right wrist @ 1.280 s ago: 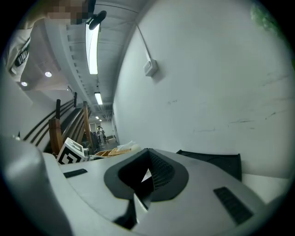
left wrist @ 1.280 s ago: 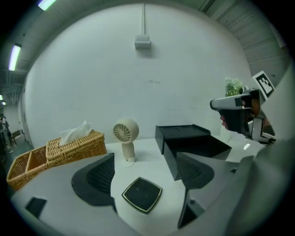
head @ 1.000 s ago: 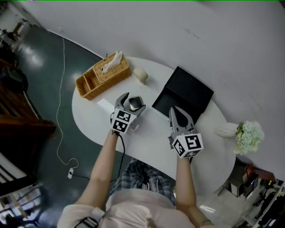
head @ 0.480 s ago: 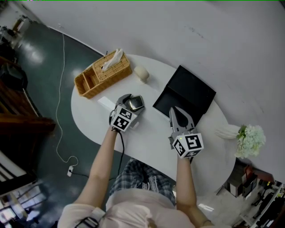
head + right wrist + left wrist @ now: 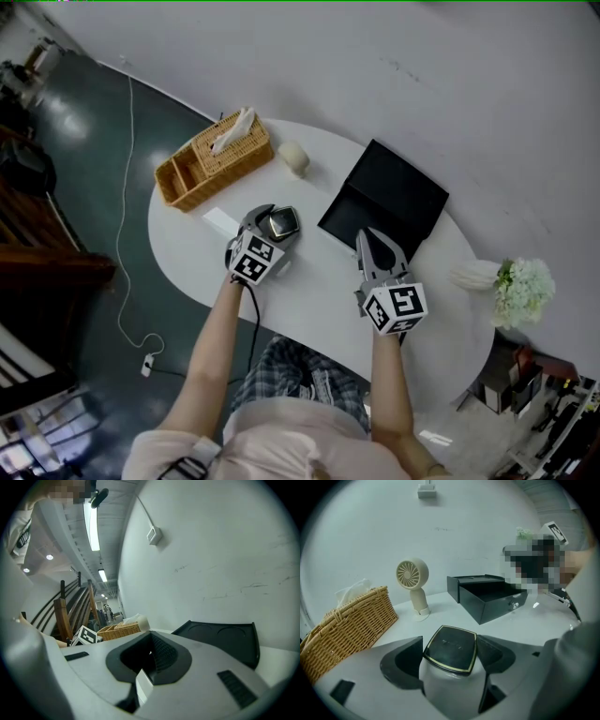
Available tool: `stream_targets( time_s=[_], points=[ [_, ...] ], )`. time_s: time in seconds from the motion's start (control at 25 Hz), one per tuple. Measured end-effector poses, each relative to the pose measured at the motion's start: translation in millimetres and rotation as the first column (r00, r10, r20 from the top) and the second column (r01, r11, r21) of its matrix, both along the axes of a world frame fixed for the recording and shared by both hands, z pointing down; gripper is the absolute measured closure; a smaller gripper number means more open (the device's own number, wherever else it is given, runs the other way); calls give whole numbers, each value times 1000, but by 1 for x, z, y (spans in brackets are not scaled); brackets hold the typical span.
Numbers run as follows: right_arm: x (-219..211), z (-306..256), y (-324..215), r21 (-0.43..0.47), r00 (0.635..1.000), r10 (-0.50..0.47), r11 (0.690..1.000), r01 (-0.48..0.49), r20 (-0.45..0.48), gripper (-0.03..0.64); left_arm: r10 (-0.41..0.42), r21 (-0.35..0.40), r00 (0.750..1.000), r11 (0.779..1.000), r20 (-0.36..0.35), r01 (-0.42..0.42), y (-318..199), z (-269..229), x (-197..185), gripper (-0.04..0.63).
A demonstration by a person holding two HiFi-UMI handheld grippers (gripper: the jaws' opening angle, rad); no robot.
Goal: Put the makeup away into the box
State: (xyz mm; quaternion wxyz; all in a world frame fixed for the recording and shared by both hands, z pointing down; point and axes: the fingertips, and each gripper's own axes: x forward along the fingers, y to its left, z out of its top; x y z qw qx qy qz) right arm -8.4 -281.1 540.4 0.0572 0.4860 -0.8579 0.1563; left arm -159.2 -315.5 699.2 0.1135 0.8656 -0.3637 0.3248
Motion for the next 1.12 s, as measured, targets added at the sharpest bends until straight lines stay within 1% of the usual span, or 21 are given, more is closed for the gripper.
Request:
stream_targets(
  time_s=[0.28, 0.52, 0.64, 0.8, 1.0, 1.12],
  points=[
    [4, -3, 4, 6, 1000, 8, 1000, -8, 0, 600, -52, 79, 997, 995, -56, 56, 6, -38, -4, 221],
    [13, -10, 6, 19, 999, 35, 999, -35, -6, 601, -38, 154, 993, 986, -109, 55, 8, -90, 8, 221],
    [22, -15, 6, 28, 998, 58, 998, -57, -9, 601, -6, 183, 991, 983, -131, 30, 7, -112, 23, 221],
    [37, -19, 9, 35, 996, 92, 995, -92, -17, 600, 53, 207, 988, 978, -147, -22, 5, -130, 52, 222],
    [61, -22, 14, 36, 989, 146, 989, -145, -21, 600, 140, 218, 977, 971, -162, -103, 2, -142, 97, 221],
    [76, -21, 17, 34, 984, 178, 984, -178, -24, 600, 183, 207, 970, 967, -161, -148, 2, -140, 123, 221]
  ],
)
